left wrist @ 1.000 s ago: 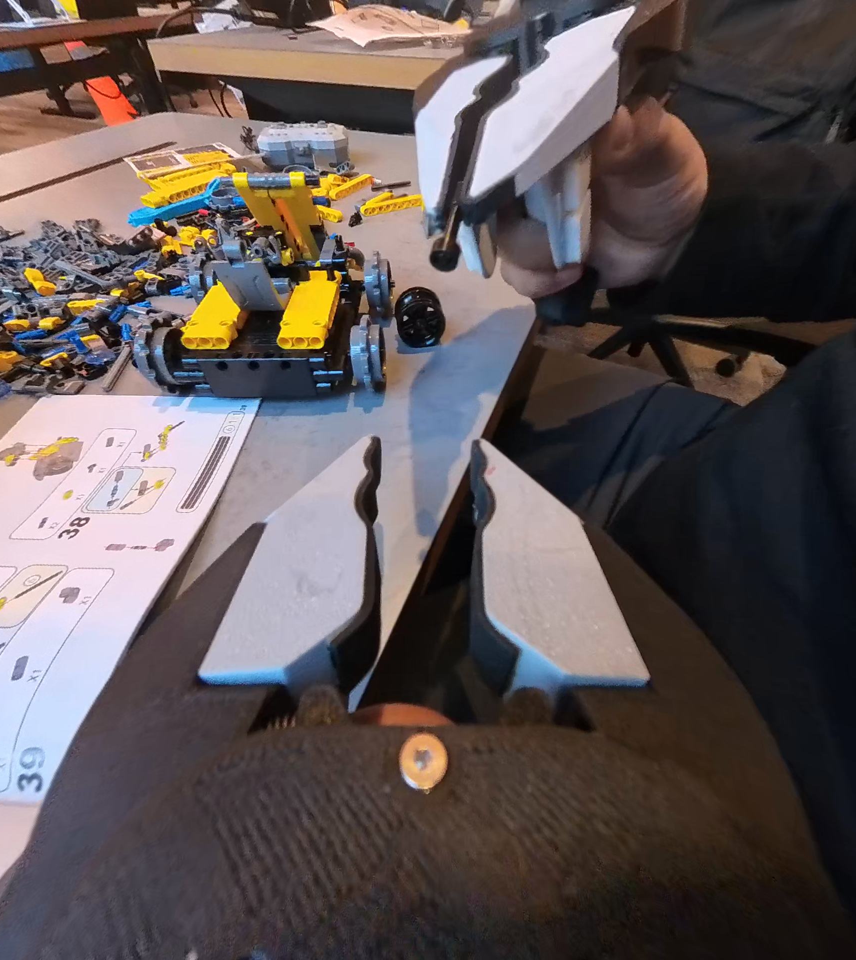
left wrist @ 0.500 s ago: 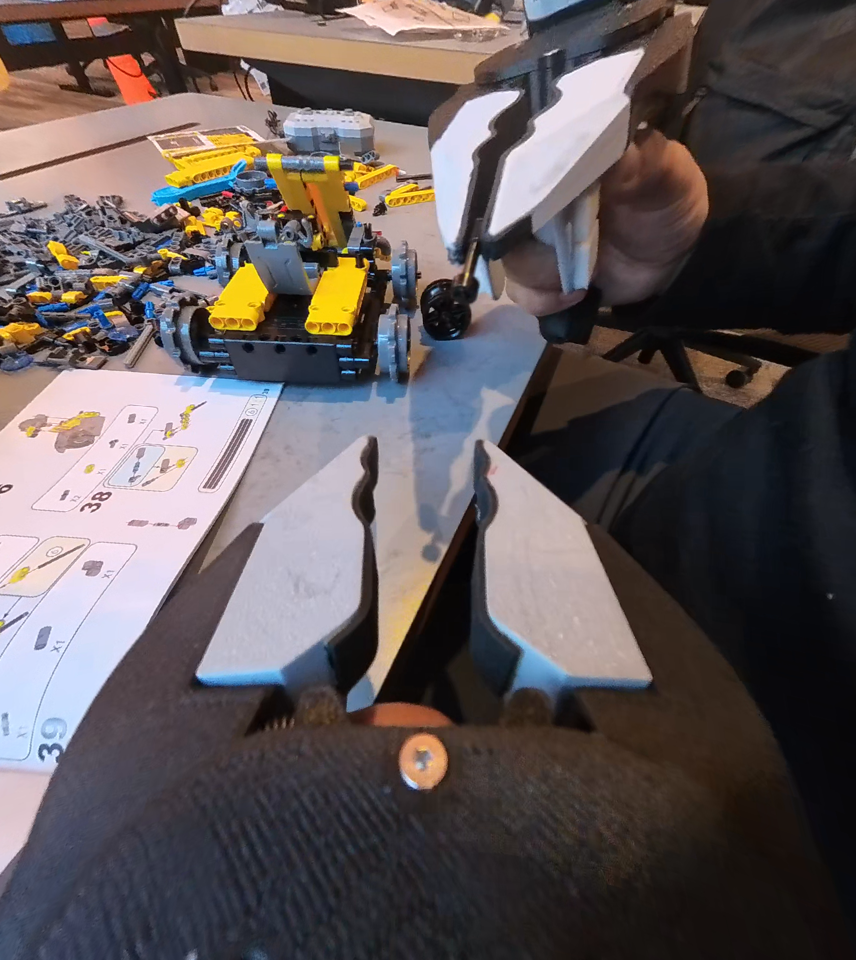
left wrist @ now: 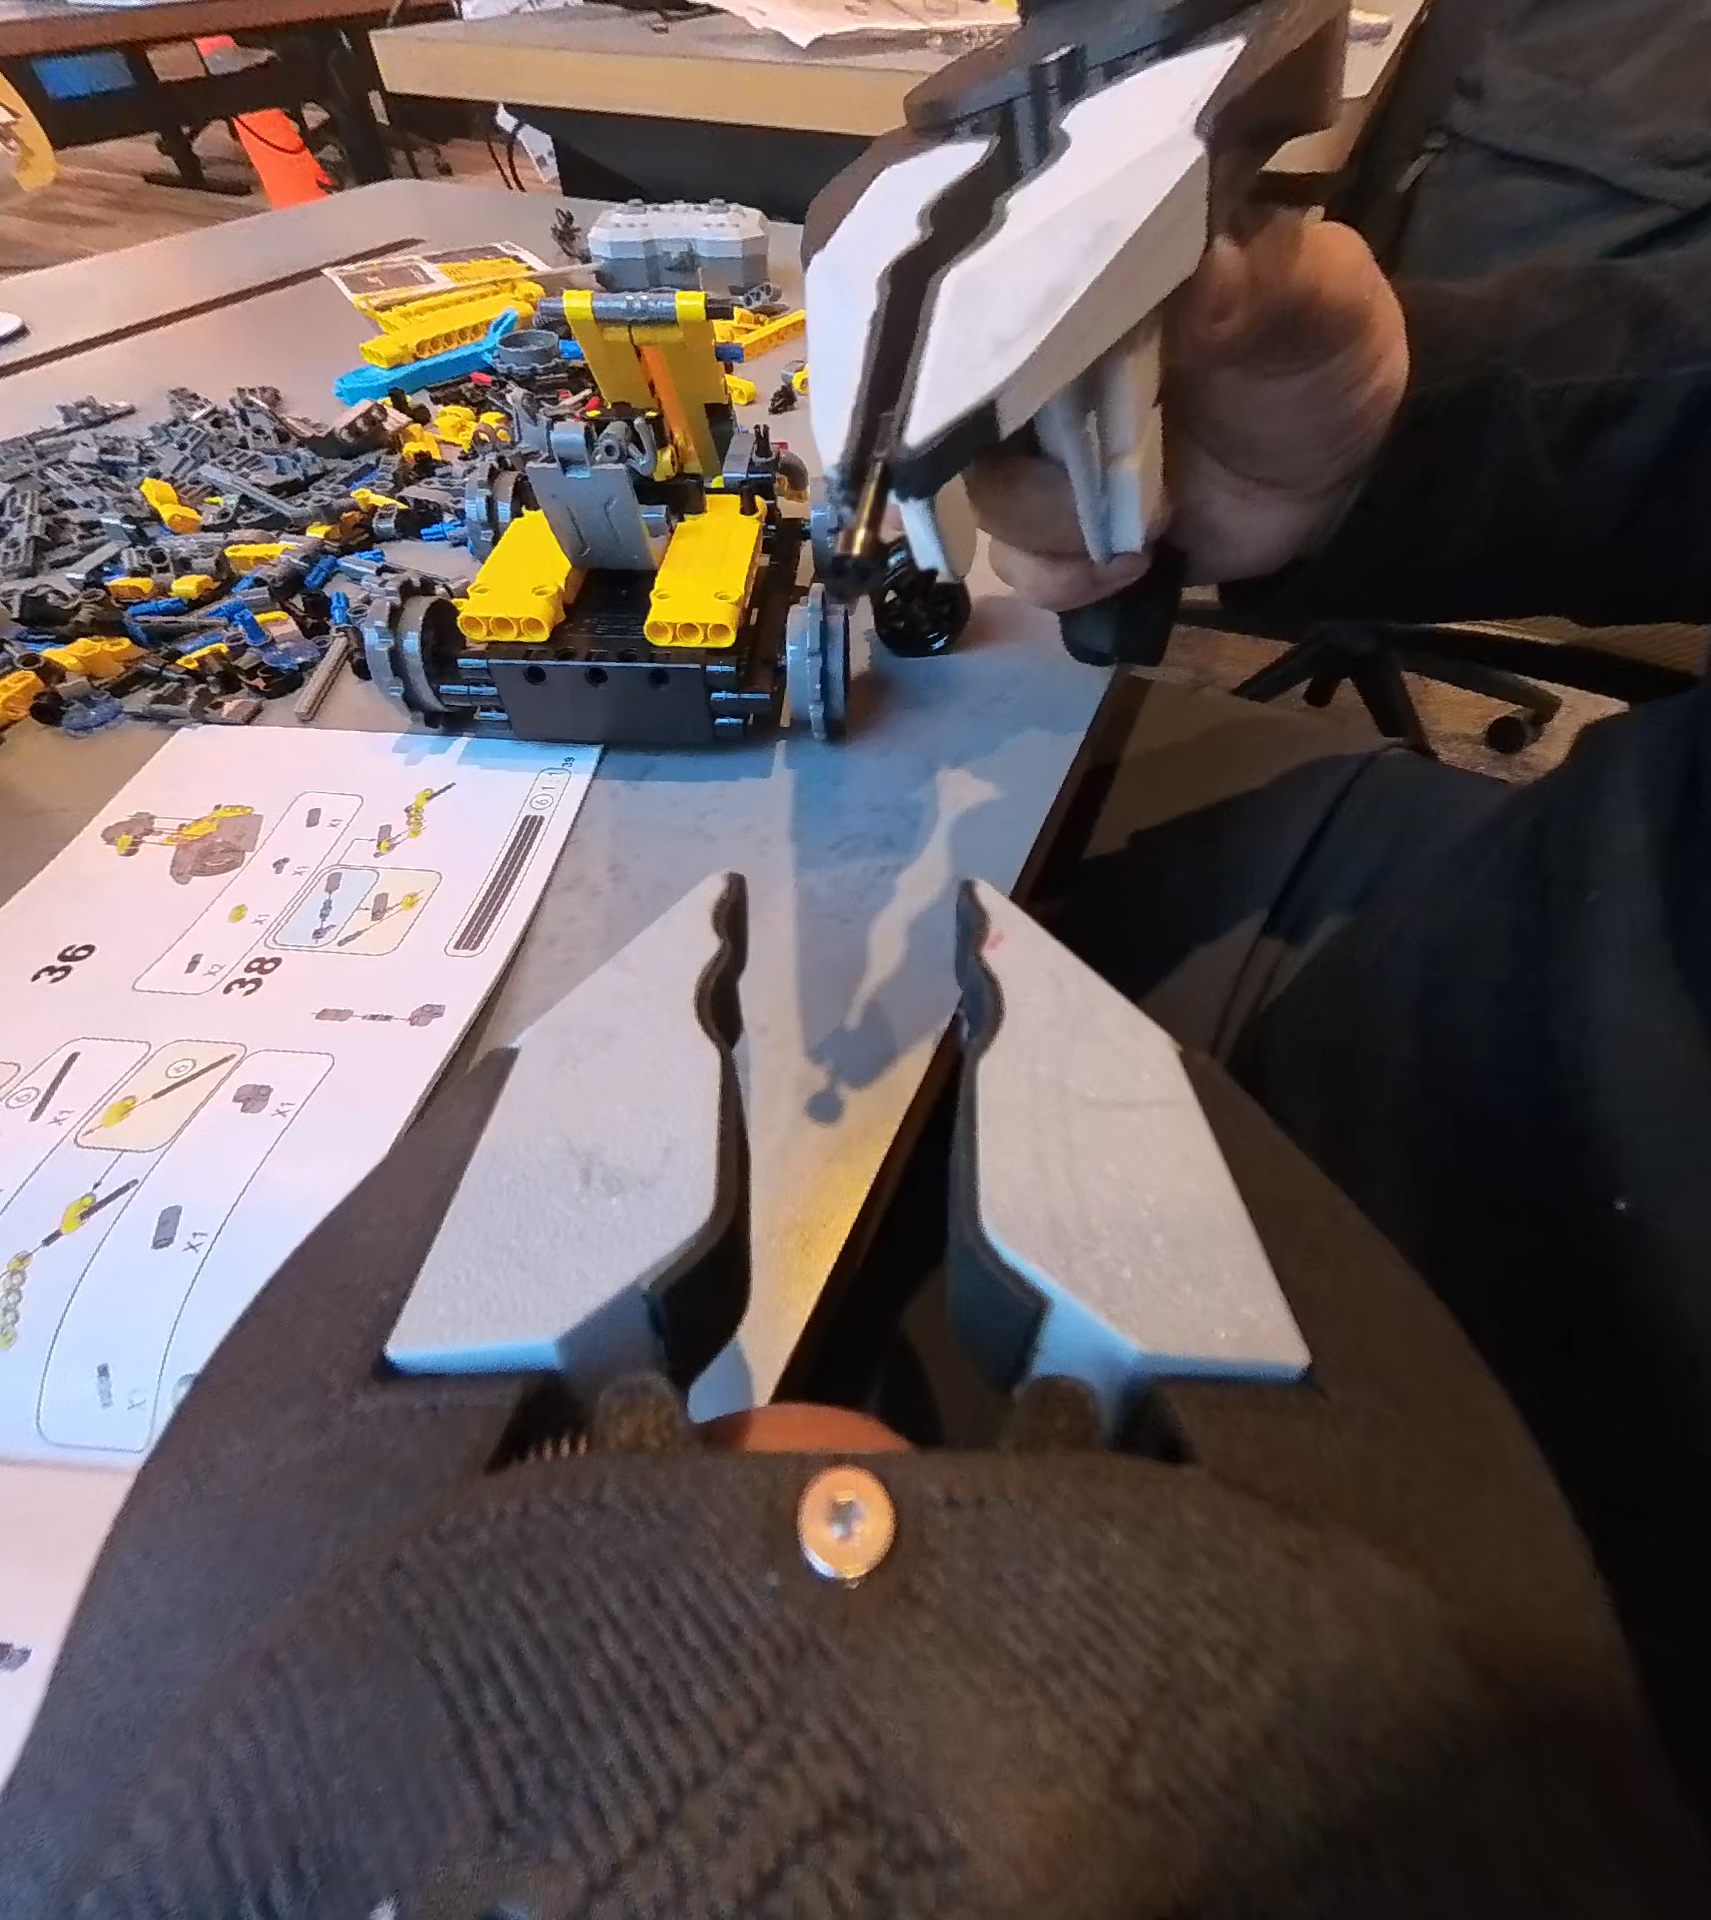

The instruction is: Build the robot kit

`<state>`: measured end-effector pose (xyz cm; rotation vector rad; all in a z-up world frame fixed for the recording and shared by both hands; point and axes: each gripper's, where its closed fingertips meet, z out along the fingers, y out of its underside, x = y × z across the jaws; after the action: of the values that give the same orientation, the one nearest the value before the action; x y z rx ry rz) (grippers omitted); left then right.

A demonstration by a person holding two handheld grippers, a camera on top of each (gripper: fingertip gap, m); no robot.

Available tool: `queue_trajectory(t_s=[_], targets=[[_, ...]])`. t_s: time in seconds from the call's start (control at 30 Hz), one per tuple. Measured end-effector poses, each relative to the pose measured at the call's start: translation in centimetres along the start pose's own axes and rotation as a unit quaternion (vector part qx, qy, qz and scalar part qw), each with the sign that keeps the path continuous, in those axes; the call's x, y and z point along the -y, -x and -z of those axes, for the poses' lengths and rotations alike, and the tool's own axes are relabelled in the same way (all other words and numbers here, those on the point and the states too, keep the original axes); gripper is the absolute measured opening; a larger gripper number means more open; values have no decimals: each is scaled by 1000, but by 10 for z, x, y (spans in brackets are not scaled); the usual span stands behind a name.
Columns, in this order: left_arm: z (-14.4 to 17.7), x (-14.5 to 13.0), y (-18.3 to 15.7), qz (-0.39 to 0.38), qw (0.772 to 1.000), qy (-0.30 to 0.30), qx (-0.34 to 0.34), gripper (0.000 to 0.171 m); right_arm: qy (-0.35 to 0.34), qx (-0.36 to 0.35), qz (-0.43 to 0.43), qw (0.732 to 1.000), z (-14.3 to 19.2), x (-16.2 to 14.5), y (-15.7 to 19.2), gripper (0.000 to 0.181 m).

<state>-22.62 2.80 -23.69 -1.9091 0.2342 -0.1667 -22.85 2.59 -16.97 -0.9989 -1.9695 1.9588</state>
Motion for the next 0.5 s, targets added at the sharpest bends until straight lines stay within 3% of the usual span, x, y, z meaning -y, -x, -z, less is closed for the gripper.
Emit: queue_trajectory(t_s=[0.5], targets=[[0, -3, 2, 8, 1000, 4, -3, 39, -19, -8, 2, 1000, 13, 5, 0, 4]])
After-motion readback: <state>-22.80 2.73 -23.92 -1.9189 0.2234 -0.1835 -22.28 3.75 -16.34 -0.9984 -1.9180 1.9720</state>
